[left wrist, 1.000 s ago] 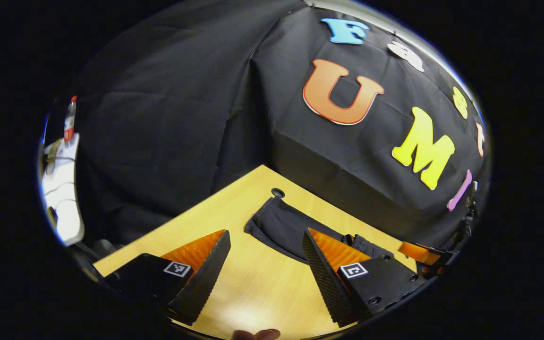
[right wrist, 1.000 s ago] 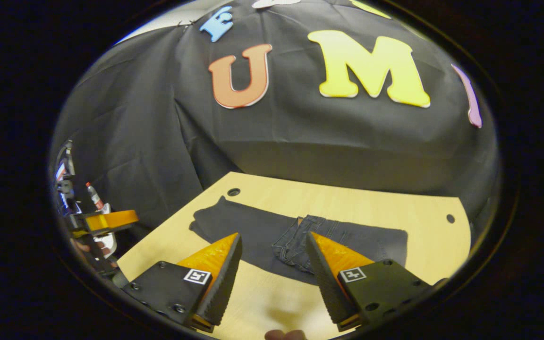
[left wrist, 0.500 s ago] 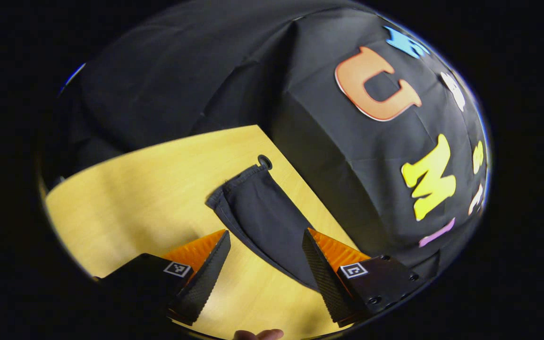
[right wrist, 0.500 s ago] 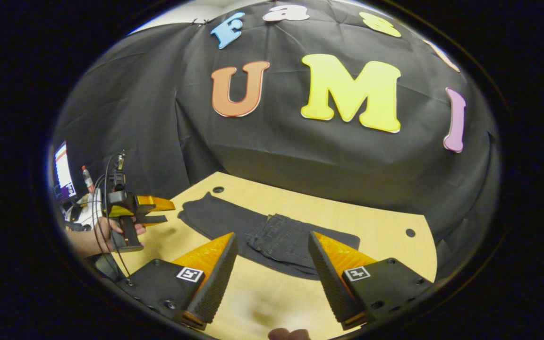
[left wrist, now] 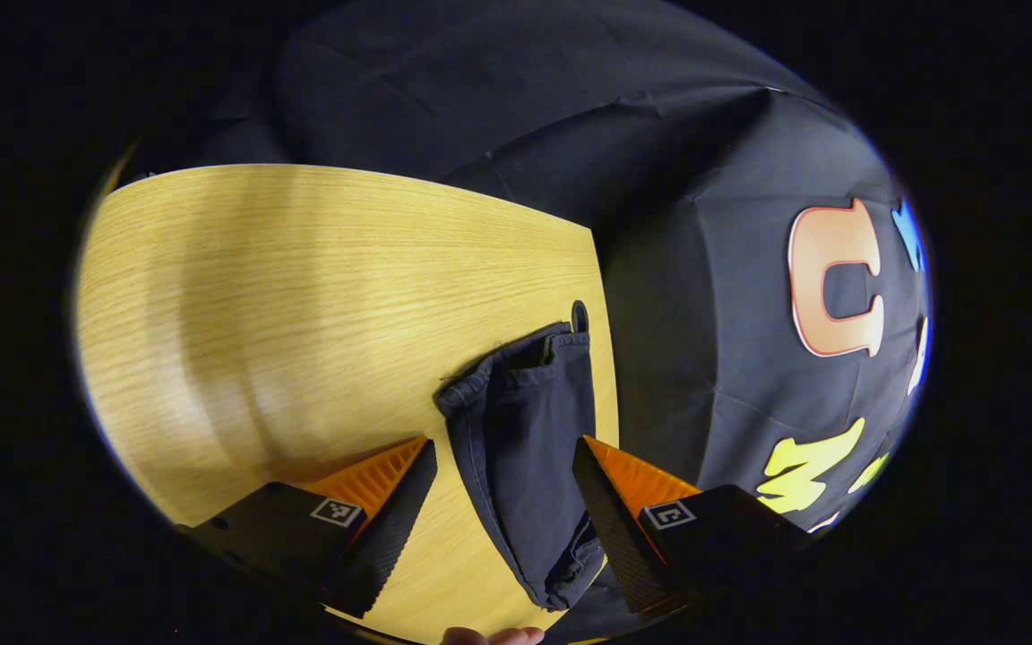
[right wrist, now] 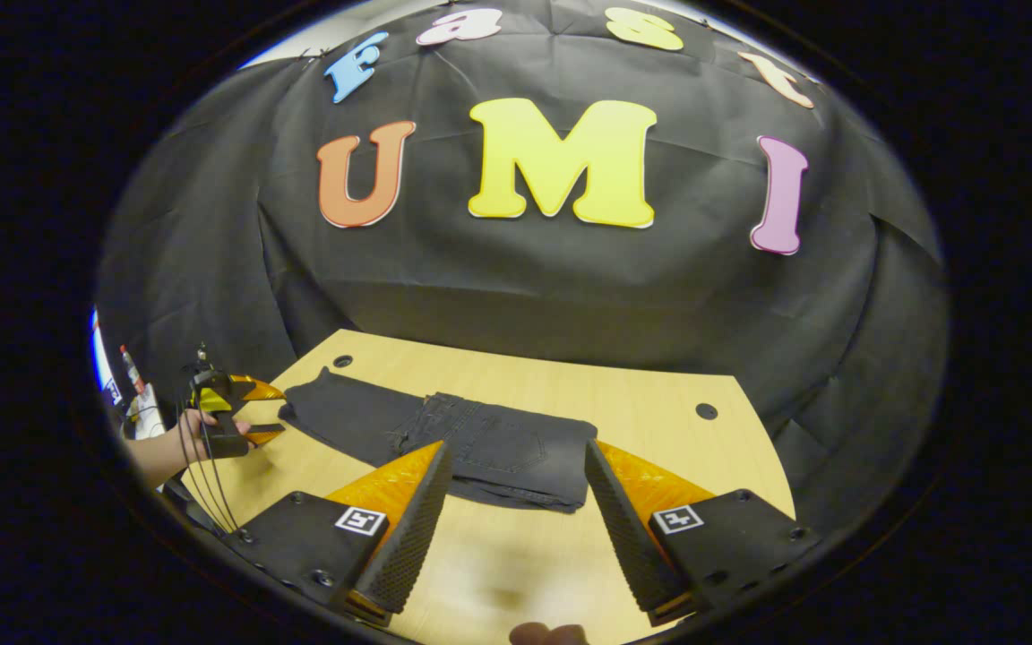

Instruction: Grasp the waist and the cuffs of the jeans and fold them to make the two legs overlap; first hold the waist and fold one-third of the jeans toward the cuffs, then hold the cuffs and fold the remaining one-third in the same direction to finish folding.

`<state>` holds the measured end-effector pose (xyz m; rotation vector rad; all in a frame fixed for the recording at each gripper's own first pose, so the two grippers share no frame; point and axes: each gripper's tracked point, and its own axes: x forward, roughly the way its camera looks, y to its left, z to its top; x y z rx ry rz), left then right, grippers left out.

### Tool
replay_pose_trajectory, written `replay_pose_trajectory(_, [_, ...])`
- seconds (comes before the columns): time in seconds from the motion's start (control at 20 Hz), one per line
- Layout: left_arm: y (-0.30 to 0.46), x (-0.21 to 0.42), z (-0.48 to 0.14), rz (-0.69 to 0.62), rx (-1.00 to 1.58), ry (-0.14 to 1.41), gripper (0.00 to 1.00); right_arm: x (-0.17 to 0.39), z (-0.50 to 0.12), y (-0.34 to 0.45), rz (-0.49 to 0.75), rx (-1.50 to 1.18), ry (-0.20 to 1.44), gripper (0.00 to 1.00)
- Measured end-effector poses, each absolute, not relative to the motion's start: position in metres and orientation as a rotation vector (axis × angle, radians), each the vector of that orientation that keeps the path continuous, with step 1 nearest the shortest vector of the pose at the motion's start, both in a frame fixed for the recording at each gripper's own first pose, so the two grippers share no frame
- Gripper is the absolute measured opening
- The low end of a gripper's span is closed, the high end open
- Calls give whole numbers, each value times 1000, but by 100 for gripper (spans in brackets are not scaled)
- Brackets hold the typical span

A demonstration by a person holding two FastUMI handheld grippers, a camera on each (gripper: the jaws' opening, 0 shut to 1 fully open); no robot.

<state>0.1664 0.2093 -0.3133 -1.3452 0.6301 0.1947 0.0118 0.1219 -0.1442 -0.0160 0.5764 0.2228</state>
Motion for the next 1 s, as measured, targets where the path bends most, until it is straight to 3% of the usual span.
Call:
replay_pose_trajectory(0.2, [207,190,-319,218,-1358,631,98,14,-147,112,195,-12,577,90])
replay_pose_trajectory(0.25, [208,194,-319,222,-1366,631,87,15,-146,109,189,-14,571,90])
replay_pose_trajectory(0.3, [209,196,-319,223,-1373,629,98,14,-147,108,186,-16,575,90])
replay_pose_trajectory(0.4, [207,200,-323,225,-1375,645,97,11,-149,101,177,-18,579,92])
replay_pose_trajectory(0.5, [206,202,-334,249,-1361,677,87,8,-153,93,163,-20,585,92])
replay_pose_trajectory(0.55, [205,204,-334,247,-1364,680,60,5,-154,88,154,-16,588,90])
replay_pose_trajectory(0.6, [205,204,-335,253,-1357,694,73,3,-155,83,146,-9,592,90])
replay_pose_trajectory(0.65, [203,204,-342,260,-1347,710,39,1,-155,78,135,-5,594,92])
replay_pose_trajectory(0.7, [202,205,-344,265,-1341,718,32,-2,-155,72,124,-3,595,92])
replay_pose_trajectory(0.75, [201,203,-341,258,-1338,726,33,-5,-157,66,113,-1,597,92])
replay_pose_trajectory(0.85, [198,208,-328,223,-1337,688,22,-10,-155,55,94,6,592,90])
replay_pose_trajectory(1.0, [188,215,-292,137,-1255,616,17,-17,-147,39,60,17,566,90])
